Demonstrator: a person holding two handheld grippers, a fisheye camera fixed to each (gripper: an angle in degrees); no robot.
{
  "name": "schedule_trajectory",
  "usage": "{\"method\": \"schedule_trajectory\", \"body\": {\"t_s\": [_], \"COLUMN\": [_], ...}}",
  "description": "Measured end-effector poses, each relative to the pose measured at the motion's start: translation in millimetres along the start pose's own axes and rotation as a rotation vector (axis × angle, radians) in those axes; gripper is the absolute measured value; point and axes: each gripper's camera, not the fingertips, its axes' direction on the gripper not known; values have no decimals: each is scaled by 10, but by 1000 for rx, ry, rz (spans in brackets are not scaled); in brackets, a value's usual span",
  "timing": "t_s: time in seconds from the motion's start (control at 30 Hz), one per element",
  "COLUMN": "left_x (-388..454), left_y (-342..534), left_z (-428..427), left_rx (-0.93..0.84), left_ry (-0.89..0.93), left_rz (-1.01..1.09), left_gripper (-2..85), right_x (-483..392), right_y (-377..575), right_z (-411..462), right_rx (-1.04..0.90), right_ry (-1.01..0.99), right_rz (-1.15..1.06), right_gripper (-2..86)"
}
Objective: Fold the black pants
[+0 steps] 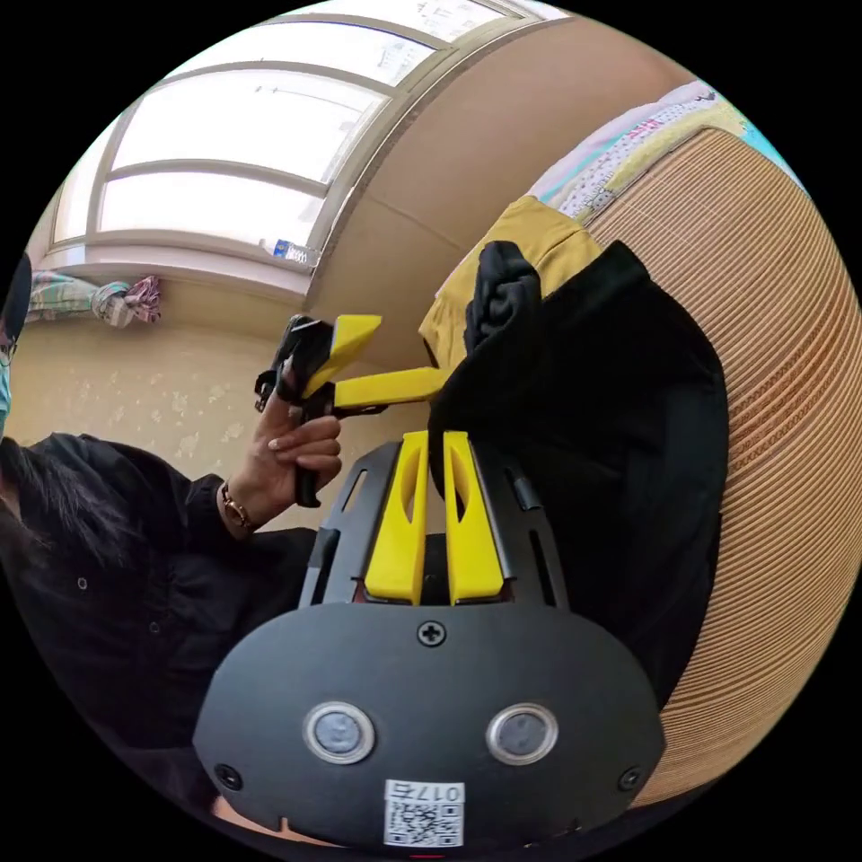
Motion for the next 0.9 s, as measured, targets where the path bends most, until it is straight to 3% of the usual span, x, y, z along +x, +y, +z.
{"method": "schedule_trajectory", "body": {"t_s": [0.1,0.2,0.37,0.43,0.63,0.8,0.9], "left_x": [-6,71,605,907,1894,2324,2631], "left_y": [178,488,990,1140,2084,3020,3436], "left_z": [193,276,-30,-110,-453,-633,-851], "left_rx": [-100,-218,-305,-353,-391,-417,-384], "left_ry": [-3,-28,342,411,354,776,1047], "left_rz": [-4,93,361,445,728,905,1016], "left_gripper": [138,38,7,4,-4,-5,-6], "right_x": [-401,-619,-1152,-1450,-2218,-2703,-2803], "right_y": [327,593,1048,1188,1690,2455,3156], "right_z": [121,15,-615,-839,-1339,-1751,-2041], "right_rx": [-60,-38,169,254,405,535,641], "right_ry": [34,51,-164,-208,-204,-391,-358], "right_rz": [-53,-54,-124,-181,-295,-443,-473], "right_gripper": [35,34,32,31,32,41,50]}}
